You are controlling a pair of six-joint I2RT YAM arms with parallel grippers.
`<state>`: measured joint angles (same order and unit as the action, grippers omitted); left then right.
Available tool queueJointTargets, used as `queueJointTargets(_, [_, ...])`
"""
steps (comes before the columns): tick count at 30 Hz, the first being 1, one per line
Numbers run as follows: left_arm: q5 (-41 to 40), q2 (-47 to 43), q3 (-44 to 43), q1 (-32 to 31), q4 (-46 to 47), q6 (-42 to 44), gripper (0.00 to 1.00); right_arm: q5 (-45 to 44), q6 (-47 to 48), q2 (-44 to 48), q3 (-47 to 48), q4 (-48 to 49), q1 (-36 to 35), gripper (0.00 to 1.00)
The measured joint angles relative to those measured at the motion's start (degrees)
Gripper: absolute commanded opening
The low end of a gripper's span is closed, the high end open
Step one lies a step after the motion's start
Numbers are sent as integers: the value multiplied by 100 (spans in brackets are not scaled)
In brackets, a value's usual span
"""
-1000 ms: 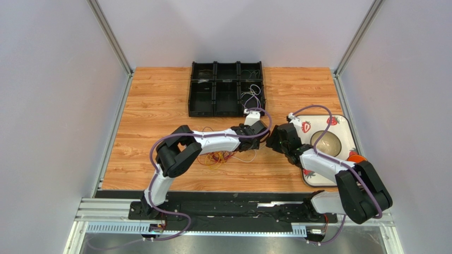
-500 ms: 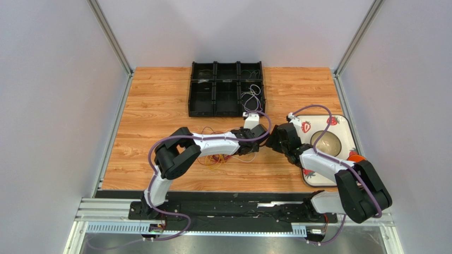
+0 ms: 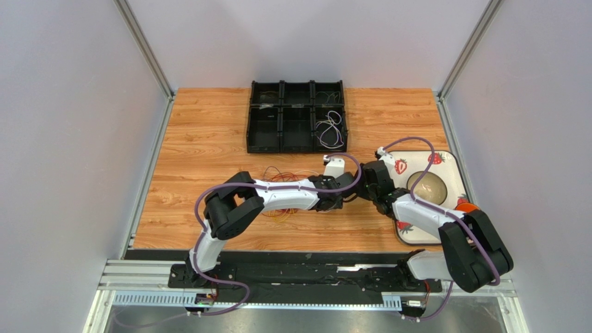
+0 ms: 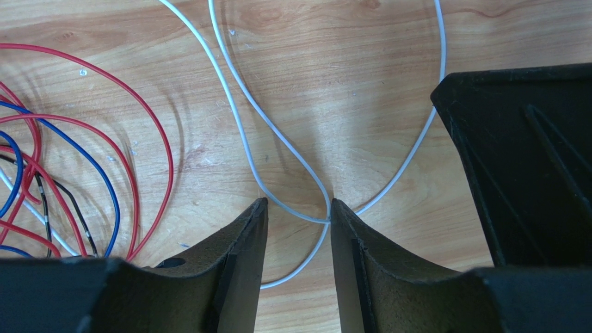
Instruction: Untangle the cables
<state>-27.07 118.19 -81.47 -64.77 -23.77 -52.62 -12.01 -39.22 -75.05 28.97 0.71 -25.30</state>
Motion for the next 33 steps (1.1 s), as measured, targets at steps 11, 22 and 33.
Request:
queueJointTargets(11, [-2, 249, -483, -2, -568, 83, 43, 9, -2, -48, 2, -2, 0, 53])
queueJointTargets(22, [140, 354, -645, -11, -527, 153, 25, 9, -2, -52, 2, -4, 0, 53])
queueJointTargets(33, [243, 367, -640, -48, -404, 92, 0, 9, -2, -52, 2, -4, 0, 53])
